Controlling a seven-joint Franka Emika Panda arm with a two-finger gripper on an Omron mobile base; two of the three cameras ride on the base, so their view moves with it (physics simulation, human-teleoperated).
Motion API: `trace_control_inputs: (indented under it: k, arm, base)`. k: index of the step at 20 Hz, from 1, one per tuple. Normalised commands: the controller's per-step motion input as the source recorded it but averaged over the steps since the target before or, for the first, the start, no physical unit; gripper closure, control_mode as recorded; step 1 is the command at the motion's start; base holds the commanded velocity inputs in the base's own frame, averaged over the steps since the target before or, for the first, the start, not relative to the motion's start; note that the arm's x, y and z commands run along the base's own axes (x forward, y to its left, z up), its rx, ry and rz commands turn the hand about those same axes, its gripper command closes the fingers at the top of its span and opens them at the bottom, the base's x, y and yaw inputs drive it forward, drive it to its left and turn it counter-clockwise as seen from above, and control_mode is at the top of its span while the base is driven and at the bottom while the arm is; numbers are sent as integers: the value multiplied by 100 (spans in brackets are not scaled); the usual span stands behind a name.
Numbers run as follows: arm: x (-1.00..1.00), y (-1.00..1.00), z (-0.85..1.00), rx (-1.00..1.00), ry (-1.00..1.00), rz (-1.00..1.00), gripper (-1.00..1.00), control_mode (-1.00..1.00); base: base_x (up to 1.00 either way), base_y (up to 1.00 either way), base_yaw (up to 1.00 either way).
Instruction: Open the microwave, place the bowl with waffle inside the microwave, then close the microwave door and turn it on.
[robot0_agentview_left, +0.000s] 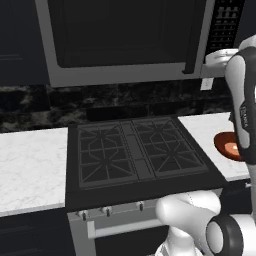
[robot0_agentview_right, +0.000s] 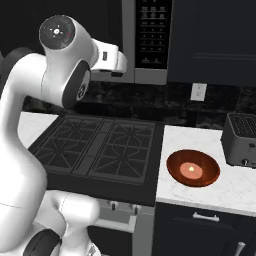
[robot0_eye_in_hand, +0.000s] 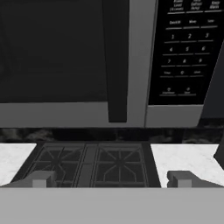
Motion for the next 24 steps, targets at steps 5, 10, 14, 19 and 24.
trace_control_inputs:
  k: [5,10,14,19,24]
  arm:
    - [32,3,0,0,0,0,-100,-100]
    - [54,9,0,0,0,0,-100,-100]
    - [67,9,-1,0,0,0,-100,-100]
    - [69,2,0,0,0,0,-100,-100]
    - [52,0,-3,0,0,0,-100,-100]
  base:
    - [0,0,0]
    - [0,0,0]
    - [0,0,0]
    - [0,0,0]
    - [0,0,0]
